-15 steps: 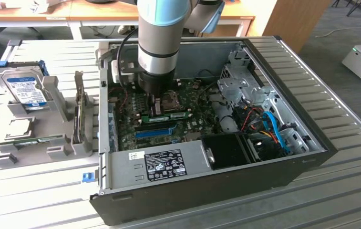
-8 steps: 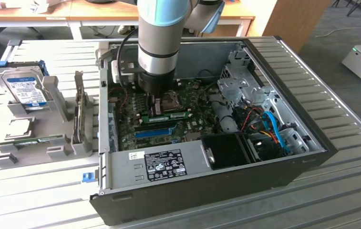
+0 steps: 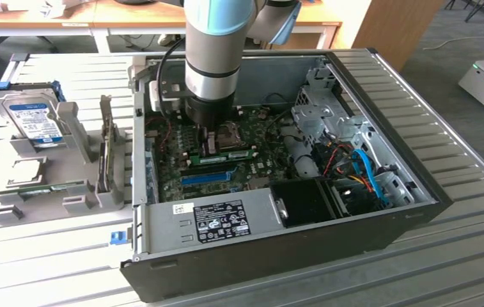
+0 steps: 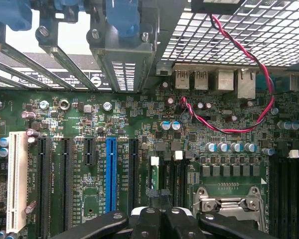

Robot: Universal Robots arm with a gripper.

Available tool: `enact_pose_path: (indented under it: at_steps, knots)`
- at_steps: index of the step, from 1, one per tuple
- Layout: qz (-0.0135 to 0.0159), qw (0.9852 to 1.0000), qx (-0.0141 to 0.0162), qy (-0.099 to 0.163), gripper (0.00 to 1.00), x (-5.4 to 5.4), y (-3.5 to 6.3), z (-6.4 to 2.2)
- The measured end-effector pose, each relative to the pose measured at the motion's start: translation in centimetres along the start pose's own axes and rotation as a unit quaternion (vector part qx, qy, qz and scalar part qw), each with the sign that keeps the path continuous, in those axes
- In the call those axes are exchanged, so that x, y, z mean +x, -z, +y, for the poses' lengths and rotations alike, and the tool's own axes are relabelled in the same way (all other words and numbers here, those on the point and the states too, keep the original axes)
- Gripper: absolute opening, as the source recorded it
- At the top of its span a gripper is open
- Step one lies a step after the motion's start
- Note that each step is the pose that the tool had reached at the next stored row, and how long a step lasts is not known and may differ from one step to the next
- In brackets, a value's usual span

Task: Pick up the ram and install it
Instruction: 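Press down the ram until it locks into place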

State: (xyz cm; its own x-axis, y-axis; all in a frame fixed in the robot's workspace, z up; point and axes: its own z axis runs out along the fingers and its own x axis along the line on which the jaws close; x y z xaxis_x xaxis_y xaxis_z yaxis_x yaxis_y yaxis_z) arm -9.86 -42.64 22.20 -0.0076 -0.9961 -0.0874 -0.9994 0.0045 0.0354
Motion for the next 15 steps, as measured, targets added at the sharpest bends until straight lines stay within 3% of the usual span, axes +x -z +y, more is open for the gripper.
enact_pose_path:
  at_steps: [6, 15]
  knots:
    - [0.0, 1.0, -0.0003, 0.0, 0.11, -0.1, 0.75, 0.03]
    - [0.0004, 1.0, -0.0015, 0.0, 0.11, -0.3, 3.0, 0.11]
